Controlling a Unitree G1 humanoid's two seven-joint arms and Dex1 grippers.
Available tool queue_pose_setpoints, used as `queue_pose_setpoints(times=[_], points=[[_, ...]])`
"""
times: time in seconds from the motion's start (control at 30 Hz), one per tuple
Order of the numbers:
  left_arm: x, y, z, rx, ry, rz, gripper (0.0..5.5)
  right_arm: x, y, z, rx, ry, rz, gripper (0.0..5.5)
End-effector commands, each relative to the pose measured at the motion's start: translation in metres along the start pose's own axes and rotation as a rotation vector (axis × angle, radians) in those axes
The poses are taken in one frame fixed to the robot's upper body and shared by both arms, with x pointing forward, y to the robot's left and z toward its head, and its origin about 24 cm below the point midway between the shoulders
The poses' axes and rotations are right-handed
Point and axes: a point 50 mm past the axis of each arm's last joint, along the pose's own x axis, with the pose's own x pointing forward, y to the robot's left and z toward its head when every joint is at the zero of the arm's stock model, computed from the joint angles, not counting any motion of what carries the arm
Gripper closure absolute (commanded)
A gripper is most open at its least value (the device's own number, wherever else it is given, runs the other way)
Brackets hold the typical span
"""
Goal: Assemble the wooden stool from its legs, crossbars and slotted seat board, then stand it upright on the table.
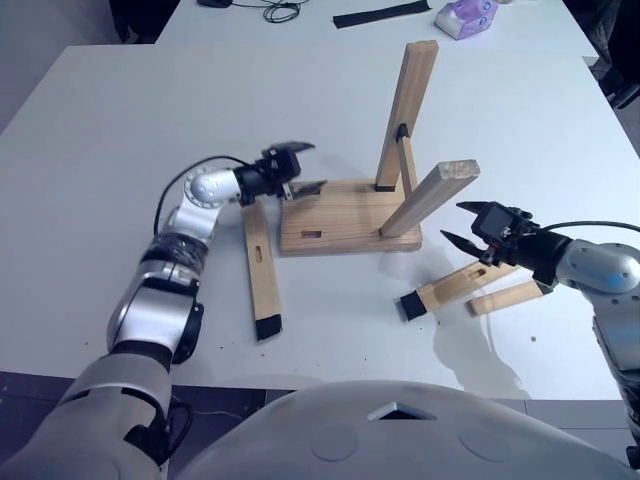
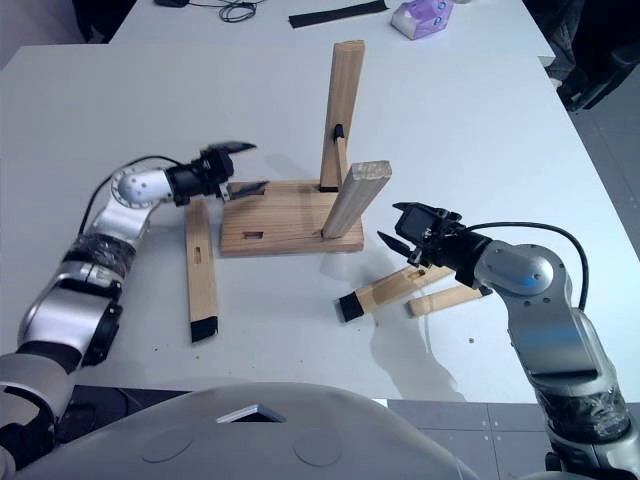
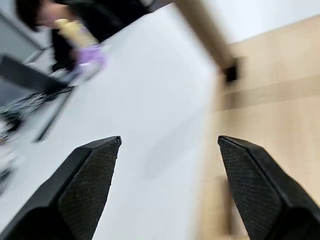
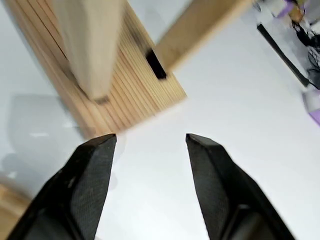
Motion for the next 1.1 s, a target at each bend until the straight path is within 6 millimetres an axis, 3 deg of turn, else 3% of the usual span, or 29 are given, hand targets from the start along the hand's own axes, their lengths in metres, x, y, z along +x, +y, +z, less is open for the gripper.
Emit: queue_pose_setpoints(times=[0.03,0.27,0.43,0.67,0.87,1.1], points=[[0.01,0.012,-0.005,0.077,0.107,0.097,1.9,0.004,0.014,0.004,0.05,-0.019,0.119,2.93],[-0.001,-0.017,-0.044,0.161,0.325,0.047,1.9,0.024,0.034,-0.003,0.094,-0.012,0.291,2.93],[-0.005,-0.043,-0.056,0.161,0.333,-0.039,1.9,0.046,0.039,-0.011,0.094,0.008,0.321,2.93],[0.0,-0.059,-0.048,0.202,0.234,-0.182,1.9,0.076,0.019,-0.02,0.074,0.037,0.079,2.93],[0.001,-0.065,-0.038,0.207,0.138,-0.283,1.9,0.082,0.015,-0.027,0.069,0.049,-0.024,2.93],[0.004,-0.086,-0.027,0.187,0.006,-0.386,1.9,0.092,0.008,-0.039,0.019,0.08,-0.087,2.93]])
